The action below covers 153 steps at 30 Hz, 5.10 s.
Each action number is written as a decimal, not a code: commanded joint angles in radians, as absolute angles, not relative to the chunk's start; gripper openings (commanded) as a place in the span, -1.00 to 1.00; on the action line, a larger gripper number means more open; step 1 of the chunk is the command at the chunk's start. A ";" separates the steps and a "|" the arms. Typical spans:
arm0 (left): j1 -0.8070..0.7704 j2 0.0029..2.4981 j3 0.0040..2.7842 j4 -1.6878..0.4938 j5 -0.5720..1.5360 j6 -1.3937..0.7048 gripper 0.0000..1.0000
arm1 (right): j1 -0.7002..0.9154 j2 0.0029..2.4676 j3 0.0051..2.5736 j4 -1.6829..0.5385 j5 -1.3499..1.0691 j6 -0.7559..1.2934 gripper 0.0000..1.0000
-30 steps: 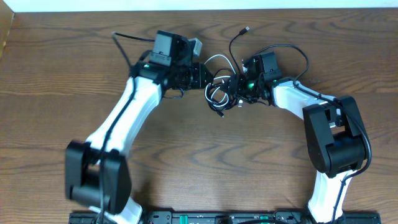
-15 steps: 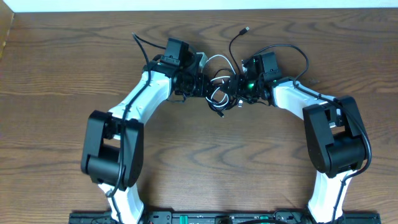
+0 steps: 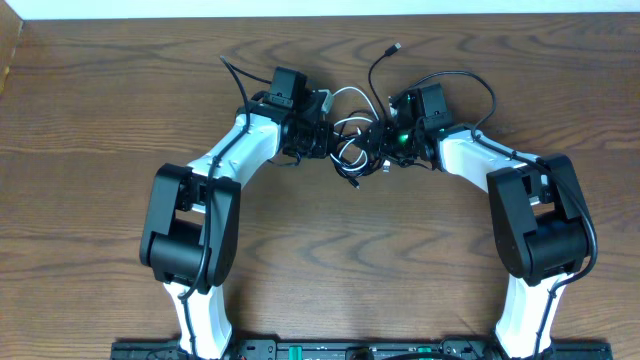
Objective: Untangle cables
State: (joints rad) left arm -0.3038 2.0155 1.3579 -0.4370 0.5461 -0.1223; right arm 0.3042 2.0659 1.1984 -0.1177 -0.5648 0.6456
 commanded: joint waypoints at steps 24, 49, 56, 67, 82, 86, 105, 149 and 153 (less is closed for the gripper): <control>-0.298 1.333 1.379 -0.358 0.350 -0.335 -0.85 | 0.300 2.093 1.176 -0.139 -0.462 0.630 -0.10; -0.130 1.615 1.341 -0.942 0.049 -0.398 -0.84 | 0.239 2.087 1.176 -0.082 -0.564 0.586 -0.16; -0.130 1.730 1.341 -0.942 0.124 -0.348 -0.34 | 0.226 2.011 1.176 -0.096 -0.611 0.535 -0.04; -0.135 1.732 1.342 -0.846 0.374 -0.235 -0.03 | 0.211 1.910 1.176 -0.170 -0.551 0.530 -0.10; -0.388 1.752 1.342 -0.537 0.477 -0.095 0.04 | 0.084 1.910 1.176 -0.224 -0.458 0.553 0.05; -0.442 1.796 1.342 -0.505 0.429 -0.081 0.04 | 0.053 1.910 1.176 -0.250 -0.459 0.551 0.06; -0.548 2.028 1.342 -0.293 0.345 0.035 0.02 | 0.031 1.910 1.176 -0.300 -0.458 0.507 0.08; -0.542 1.556 1.362 -0.325 0.283 -0.196 -0.85 | 0.138 1.909 1.176 -0.210 -0.587 0.462 0.06; -0.542 1.556 1.362 -0.325 0.283 -0.197 -0.85 | 0.138 1.909 1.176 -0.210 -0.587 0.462 0.06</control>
State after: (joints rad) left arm -0.5461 1.5513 1.3468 -0.3260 0.2825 -0.1875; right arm 0.1352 1.9110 1.1770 -0.2115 -0.5701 0.4843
